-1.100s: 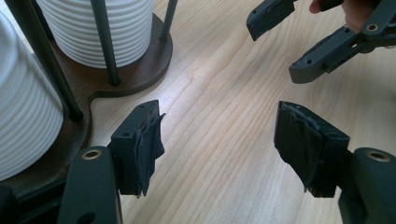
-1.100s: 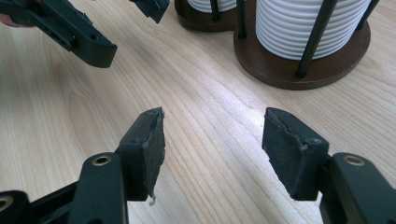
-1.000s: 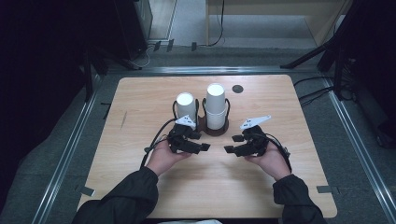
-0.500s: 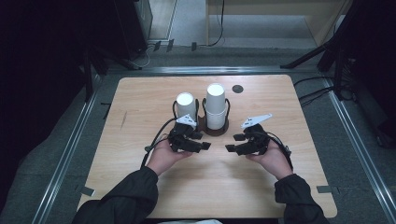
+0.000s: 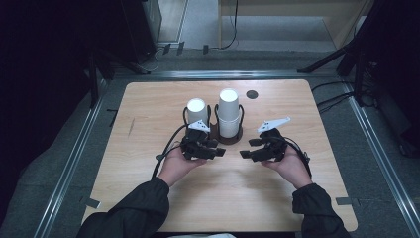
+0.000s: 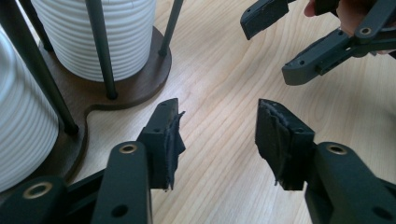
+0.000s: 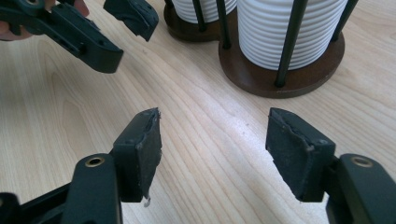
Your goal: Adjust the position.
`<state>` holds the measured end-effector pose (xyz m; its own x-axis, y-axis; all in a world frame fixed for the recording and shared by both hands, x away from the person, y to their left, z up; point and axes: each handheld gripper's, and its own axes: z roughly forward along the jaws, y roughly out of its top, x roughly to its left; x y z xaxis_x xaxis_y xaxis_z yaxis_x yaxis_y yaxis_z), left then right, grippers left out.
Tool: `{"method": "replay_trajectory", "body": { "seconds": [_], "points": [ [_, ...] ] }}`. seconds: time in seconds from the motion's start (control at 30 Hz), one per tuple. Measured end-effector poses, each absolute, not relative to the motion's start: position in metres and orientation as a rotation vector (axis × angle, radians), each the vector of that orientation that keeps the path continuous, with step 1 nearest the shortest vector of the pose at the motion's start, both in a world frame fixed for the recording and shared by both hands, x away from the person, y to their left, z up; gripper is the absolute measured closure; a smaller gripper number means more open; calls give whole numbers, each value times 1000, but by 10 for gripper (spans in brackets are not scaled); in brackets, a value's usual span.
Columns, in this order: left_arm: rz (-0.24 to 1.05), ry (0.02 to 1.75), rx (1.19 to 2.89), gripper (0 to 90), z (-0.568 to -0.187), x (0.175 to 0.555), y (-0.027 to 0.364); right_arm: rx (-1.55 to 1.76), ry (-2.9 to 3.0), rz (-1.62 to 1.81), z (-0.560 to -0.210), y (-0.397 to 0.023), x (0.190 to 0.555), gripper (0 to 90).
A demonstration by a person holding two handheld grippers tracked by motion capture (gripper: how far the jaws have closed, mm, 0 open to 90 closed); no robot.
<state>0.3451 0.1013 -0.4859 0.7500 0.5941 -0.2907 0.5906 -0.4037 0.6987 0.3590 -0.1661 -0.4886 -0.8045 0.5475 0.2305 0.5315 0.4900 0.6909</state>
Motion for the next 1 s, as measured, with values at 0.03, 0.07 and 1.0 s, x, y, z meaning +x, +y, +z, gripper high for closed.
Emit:
{"method": "replay_trajectory", "body": {
  "seconds": [0.03,0.07,1.0],
  "points": [
    [5,888,2104,533,-486,345,101,963,2695,1230,-487,-165,361,352],
    [10,884,2108,552,-484,347,99,953,2694,1225,-485,-165,362,348],
    [153,969,2052,796,-462,378,77,910,2632,1220,-424,-161,406,316]
  ]
}}
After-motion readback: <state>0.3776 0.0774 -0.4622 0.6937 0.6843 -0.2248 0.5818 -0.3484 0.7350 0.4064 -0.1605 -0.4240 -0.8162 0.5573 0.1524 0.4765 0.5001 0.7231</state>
